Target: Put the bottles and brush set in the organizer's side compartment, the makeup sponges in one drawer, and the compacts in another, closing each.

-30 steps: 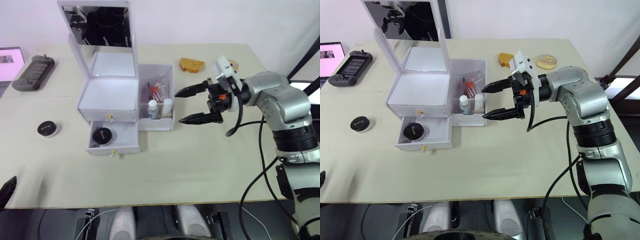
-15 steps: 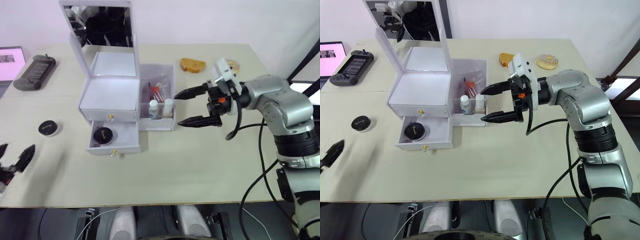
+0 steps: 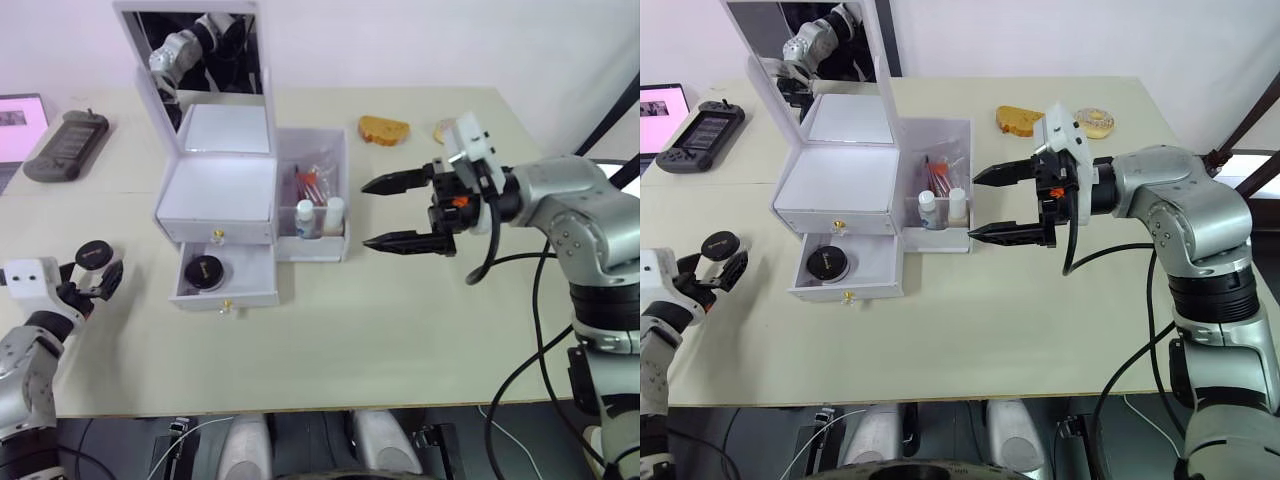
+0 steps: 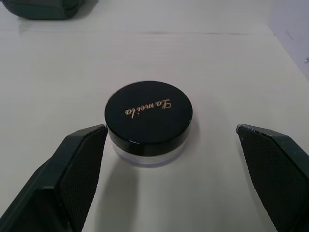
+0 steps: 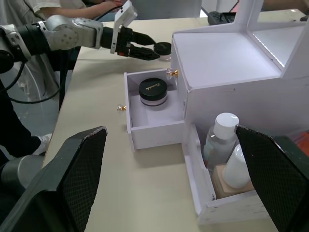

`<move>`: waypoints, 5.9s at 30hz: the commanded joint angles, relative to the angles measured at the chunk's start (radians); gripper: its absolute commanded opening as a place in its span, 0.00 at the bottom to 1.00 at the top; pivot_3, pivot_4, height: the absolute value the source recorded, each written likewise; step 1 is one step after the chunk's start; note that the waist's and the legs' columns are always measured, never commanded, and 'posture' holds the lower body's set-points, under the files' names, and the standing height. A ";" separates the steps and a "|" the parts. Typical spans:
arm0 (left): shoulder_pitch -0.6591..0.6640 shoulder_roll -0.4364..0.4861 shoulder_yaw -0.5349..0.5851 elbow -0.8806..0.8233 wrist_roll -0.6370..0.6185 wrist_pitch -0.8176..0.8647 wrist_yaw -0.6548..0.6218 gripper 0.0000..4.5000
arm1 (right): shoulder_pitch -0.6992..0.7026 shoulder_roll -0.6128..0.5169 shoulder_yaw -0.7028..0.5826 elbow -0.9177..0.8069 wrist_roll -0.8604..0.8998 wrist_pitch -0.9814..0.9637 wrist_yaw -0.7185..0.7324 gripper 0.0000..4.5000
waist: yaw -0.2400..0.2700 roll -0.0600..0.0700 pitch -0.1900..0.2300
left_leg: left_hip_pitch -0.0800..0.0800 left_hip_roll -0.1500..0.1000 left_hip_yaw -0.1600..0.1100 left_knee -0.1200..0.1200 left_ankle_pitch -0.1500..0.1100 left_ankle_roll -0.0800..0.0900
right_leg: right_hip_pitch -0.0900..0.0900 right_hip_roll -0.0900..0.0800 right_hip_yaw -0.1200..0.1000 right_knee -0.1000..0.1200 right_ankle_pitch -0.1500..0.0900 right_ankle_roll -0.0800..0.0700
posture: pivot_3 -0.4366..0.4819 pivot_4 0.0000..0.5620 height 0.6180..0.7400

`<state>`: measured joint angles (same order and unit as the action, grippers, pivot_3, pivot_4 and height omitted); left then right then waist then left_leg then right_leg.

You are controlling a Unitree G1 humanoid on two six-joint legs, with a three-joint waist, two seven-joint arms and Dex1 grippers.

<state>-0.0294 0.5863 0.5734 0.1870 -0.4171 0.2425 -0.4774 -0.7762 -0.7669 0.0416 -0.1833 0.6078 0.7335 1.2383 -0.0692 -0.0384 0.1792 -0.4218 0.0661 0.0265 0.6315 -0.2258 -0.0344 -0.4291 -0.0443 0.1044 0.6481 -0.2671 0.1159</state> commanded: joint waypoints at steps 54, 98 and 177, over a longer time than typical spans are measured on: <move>0.045 0.229 -0.233 -0.464 -0.165 -0.012 -0.532 0.59 | -0.007 -0.003 -0.011 -0.031 0.017 -0.017 -0.021 1.00 | 0.025 0.001 0.000 | 0.000 0.000 0.000 0.001 0.000 0.000 | 0.001 -0.001 -0.001 -0.001 -0.002 -0.004 | 0.48 0.27 1.00; -0.151 0.173 -0.453 -0.434 -0.037 0.088 -0.492 0.99 | 0.057 -0.049 -0.062 -0.119 0.075 0.029 -0.110 1.00 | 0.024 0.001 0.001 | -0.001 0.000 -0.001 0.001 0.000 0.000 | 0.001 0.001 0.000 0.000 0.000 0.001 | 0.48 0.27 1.00; -0.097 -0.020 -0.352 -0.110 0.008 -0.135 -0.423 0.01 | 0.212 -0.187 -0.148 -0.094 0.040 0.003 -0.106 1.00 | 0.025 0.001 0.000 | 0.000 0.000 -0.001 0.003 0.000 0.000 | 0.002 0.001 0.000 0.000 -0.001 0.000 | 0.48 0.27 1.00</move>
<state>-0.1110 0.5552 0.2040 0.0788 -0.4034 0.1359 -0.8893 -0.5570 -0.9318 -0.0625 -0.2599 0.6430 0.7500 1.1340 -0.0440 -0.0372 0.1794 -0.4221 0.0656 0.0252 0.6345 -0.2255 -0.0342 -0.4271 -0.0437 0.1046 0.6479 -0.2679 0.1164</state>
